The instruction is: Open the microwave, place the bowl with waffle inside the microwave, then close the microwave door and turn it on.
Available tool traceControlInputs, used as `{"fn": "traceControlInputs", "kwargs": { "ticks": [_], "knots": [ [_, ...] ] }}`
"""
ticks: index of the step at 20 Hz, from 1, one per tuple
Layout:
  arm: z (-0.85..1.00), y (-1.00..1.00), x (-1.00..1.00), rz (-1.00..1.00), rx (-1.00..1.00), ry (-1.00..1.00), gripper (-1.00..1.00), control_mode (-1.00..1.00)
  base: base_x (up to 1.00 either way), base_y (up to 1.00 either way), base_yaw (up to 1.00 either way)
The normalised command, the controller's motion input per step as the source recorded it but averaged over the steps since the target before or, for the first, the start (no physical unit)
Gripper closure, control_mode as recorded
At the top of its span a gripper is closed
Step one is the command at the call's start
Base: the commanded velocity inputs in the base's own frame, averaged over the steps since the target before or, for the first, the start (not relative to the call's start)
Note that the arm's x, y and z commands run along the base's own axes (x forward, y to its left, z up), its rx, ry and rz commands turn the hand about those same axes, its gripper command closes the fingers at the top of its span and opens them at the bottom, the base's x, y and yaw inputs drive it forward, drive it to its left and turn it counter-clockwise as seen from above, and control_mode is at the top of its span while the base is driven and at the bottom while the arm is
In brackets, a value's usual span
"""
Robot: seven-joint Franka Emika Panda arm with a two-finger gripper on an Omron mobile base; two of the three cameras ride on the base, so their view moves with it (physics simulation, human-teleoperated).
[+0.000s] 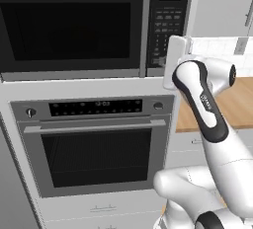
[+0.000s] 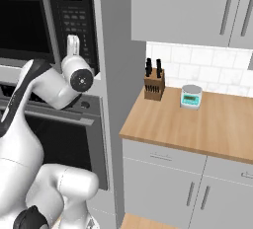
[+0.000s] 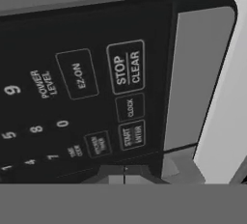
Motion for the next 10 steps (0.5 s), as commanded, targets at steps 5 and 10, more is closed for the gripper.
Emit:
{"fn": "traceControlInputs", "kwargs": {
  "ticks": [5, 10],
  "knots": [
    [-0.39, 0.05, 0.62, -0.05, 0.0, 0.0, 1.0, -1.0, 0.0, 0.0, 0.0],
    [-0.36, 0.27, 0.63, -0.07, -0.01, 0.0, 1.0, -1.0, 0.0, 0.0, 0.0]
  ]
}}
